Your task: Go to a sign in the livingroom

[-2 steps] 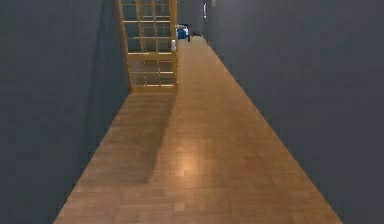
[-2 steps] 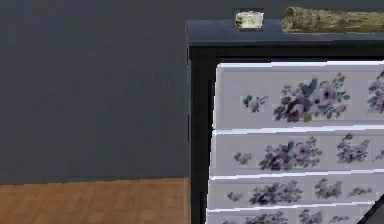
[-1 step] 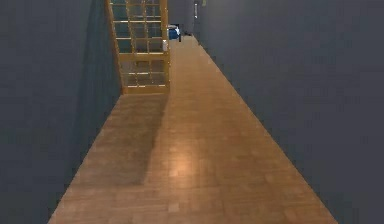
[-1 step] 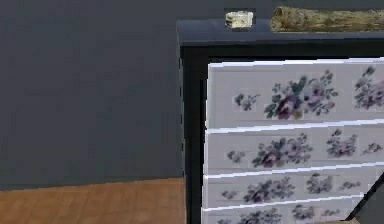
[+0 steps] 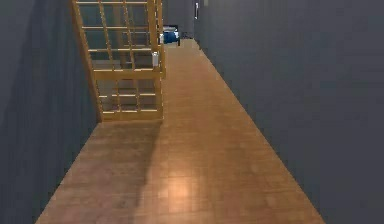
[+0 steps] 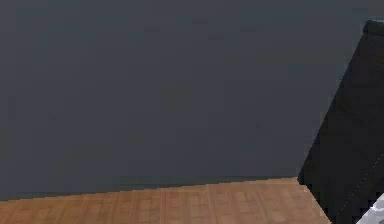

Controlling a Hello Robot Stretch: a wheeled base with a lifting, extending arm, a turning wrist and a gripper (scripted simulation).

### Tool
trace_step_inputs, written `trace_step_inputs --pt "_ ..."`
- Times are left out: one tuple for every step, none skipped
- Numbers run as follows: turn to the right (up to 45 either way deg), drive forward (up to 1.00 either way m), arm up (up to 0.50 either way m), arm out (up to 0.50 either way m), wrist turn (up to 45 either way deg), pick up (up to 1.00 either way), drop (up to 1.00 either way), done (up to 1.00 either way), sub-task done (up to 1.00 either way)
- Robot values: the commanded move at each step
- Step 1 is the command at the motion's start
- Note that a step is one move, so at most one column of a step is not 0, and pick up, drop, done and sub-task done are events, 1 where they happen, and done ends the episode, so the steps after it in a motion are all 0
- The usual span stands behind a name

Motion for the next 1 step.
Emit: trace_step_inputs --pt "3.0 0.0 0.0 0.0 0.0 0.0 0.0 0.0 0.0"
